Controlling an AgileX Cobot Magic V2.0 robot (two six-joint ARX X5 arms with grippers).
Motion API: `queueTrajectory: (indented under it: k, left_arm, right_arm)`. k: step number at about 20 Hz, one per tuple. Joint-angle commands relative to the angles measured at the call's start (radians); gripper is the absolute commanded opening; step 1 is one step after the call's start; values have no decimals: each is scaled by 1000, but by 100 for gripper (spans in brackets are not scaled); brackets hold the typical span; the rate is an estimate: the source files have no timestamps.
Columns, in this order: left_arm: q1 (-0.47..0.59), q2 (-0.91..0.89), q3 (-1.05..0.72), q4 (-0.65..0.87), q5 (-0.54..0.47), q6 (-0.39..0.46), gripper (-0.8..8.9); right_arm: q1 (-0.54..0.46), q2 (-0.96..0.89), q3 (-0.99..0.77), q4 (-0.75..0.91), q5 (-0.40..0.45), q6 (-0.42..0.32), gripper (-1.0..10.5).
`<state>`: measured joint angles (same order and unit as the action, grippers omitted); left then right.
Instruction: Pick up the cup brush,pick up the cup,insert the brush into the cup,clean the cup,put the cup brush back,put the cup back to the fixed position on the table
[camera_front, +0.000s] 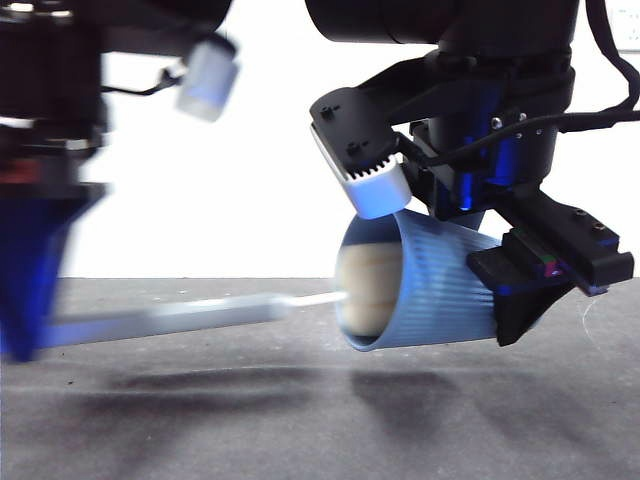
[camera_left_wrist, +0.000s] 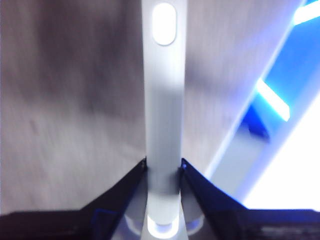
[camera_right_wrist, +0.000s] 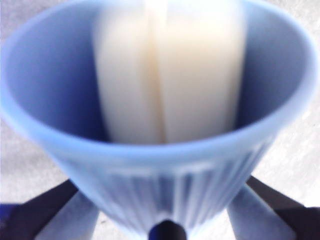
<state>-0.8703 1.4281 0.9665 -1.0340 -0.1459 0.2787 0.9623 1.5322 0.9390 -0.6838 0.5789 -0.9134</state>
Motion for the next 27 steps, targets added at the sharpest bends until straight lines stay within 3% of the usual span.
queueTrajectory:
  k: [1,7,11,13,19,27]
  left_arm:
    - [14,-36,-10,-69,-10,-44,-8]
    - [14,-127,-10,-173,0,-48,-9]
    - [14,-121,-10,-74,99,-31,-9]
    - [13,-86,-10,-12,103,-17,-9]
    - [7,-10,-10,171,181,-52,-9]
    - [2,-10,-10,151,186,-74,-9]
  right_arm:
    - [0,6,0,-5,5,0,-17]
    - [0,6,0,4,3,5,-17]
    - [0,6,0,6,3,7,-17]
    - [1,6,0,9,-1,7,-17]
    - [13,6,0,26,-4,8,-17]
    - [42,6,0,31,-2,25,-17]
